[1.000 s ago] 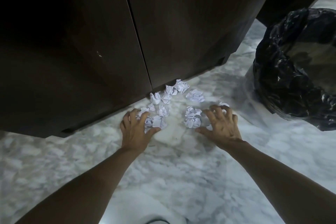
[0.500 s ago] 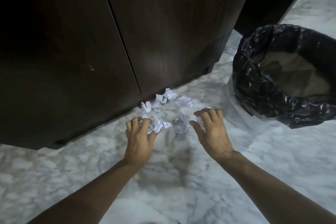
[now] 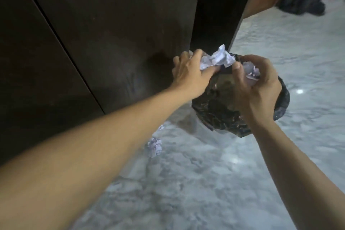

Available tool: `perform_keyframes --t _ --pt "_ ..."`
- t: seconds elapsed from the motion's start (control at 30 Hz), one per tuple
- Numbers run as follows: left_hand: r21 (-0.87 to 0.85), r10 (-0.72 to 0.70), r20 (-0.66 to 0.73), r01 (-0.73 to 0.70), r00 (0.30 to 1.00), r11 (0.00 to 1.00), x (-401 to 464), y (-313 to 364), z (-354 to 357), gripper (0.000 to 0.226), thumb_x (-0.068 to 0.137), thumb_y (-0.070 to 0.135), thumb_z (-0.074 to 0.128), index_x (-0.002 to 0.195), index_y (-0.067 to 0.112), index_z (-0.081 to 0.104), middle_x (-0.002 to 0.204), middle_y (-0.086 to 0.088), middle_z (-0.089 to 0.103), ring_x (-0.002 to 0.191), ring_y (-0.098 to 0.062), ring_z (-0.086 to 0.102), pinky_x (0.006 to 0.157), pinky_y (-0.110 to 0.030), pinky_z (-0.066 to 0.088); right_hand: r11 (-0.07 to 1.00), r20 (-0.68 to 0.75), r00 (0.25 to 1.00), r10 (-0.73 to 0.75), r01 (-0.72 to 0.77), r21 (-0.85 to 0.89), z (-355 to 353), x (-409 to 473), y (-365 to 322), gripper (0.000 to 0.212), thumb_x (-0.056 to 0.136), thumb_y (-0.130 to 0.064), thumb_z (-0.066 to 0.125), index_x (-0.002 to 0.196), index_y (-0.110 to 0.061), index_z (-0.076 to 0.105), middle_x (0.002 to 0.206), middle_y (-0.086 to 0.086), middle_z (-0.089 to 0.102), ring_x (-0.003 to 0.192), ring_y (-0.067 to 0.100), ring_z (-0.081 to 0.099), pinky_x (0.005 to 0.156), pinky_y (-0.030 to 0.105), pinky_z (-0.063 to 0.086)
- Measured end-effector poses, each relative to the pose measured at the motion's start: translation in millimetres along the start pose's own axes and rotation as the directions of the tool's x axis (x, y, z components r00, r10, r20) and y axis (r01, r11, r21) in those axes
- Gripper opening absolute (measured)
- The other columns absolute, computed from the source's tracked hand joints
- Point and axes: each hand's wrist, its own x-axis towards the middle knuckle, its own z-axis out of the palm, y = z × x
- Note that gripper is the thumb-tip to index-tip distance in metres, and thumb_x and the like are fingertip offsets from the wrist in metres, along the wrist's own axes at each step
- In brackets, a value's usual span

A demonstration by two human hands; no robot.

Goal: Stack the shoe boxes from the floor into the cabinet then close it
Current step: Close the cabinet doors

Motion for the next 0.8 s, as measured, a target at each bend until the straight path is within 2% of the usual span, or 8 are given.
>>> perform_keyframes --t 0.1,0.2,0.3,0.4,0.5,0.6,0.7,0.8 --pt "-0.110 -0.013 0.180 0.033 0.984 0.993 18.1 26.1 17.8 0.063 0.086 0.059 0.057 0.140 0.032 0.041 0.144 -0.004 0.045 0.134 -0.029 0.036 0.107 -0.046 0.037 0.977 0.032 0.981 0.193 -0.195 0.083 -11.4 16.9 17.5 0.045 0.082 -0.052 0.068 0.119 -0.028 0.061 0.105 -0.006 0.069 0.094 0.014 0.067 0.086 0.040 0.055" --pt "-0.182 -0.022 0.298 0.080 0.954 0.980 21.4 38.8 30.2 0.084 0.083 0.062 0.060 0.152 0.032 0.024 0.159 0.001 0.029 0.145 -0.027 0.027 0.115 -0.047 0.030 0.951 -0.028 0.957 0.289 -0.284 0.122 -22.3 26.3 31.4 0.034 0.088 -0.035 0.063 0.118 -0.019 0.063 0.105 -0.003 0.069 0.097 0.013 0.067 0.086 0.028 0.054" --pt "-0.216 -0.029 0.254 0.086 0.967 0.973 20.1 36.8 37.5 0.077 0.087 0.057 0.060 0.151 0.027 0.030 0.157 0.002 0.032 0.143 -0.023 0.031 0.113 -0.039 0.030 0.937 -0.061 0.942 0.330 -0.319 0.141 -31.8 26.0 37.5 0.026 0.087 -0.015 0.053 0.110 -0.015 0.066 0.097 -0.004 0.067 0.095 0.013 0.064 0.077 0.013 0.048" --pt "-0.308 -0.068 0.112 0.099 0.991 0.946 17.9 25.1 33.4 0.060 0.089 0.049 0.063 0.140 0.020 0.051 0.142 -0.002 0.053 0.129 -0.020 0.049 0.105 -0.032 0.040 0.940 -0.042 0.945 0.323 -0.316 0.126 -31.6 18.0 39.6 0.025 0.087 -0.014 0.051 0.107 -0.013 0.066 0.098 -0.003 0.067 0.093 0.012 0.063 0.082 0.023 0.051" --pt "-0.370 -0.087 -0.064 0.058 0.994 0.927 10.6 2.6 22.0 0.041 0.089 0.038 0.066 0.121 0.014 0.065 0.122 0.000 0.065 0.111 -0.013 0.059 0.093 -0.025 0.048 0.962 -0.003 0.971 0.240 -0.237 0.138 -24.0 3.6 31.8 0.022 0.090 -0.015 0.053 0.108 -0.013 0.066 0.098 -0.005 0.066 0.089 0.005 0.062 0.081 0.018 0.050" --pt "-0.370 -0.115 -0.163 0.048 0.980 0.928 -9.3 -36.7 8.8 0.031 0.088 0.033 0.068 0.113 0.014 0.068 0.114 0.000 0.068 0.104 -0.012 0.061 0.090 -0.029 0.051 0.987 0.067 0.995 0.074 -0.083 0.138 -9.1 -18.7 17.6 0.021 0.091 -0.016 0.056 0.108 -0.009 0.066 0.099 -0.001 0.066 0.087 0.000 0.061 0.079 0.015 0.048" --pt "-0.304 -0.196 -0.166 0.139 0.967 0.943 -44.4 -96.2 0.3 0.032 0.088 0.031 0.069 0.114 0.012 0.067 0.113 -0.002 0.069 0.103 -0.014 0.064 0.090 -0.026 0.050 0.982 0.184 0.977 -0.108 0.076 0.171 13.0 -51.9 7.1 0.018 0.089 -0.012 0.063 0.106 -0.008 0.065 0.098 0.006 0.066 0.087 0.015 0.064 0.076 0.025 0.051" --pt "-0.212 -0.293 -0.187 0.252 0.938 0.944 -89.1 -162.2 -2.1 0.041 0.083 0.036 0.069 0.114 0.009 0.066 0.110 -0.007 0.068 0.100 -0.023 0.065 0.090 -0.037 0.051 0.970 0.349 0.916 -0.200 0.136 0.201 42.2 -88.9 7.9 0.021 0.085 -0.011 0.066 0.106 -0.008 0.065 0.100 0.004 0.065 0.095 0.021 0.063 0.081 0.034 0.052"
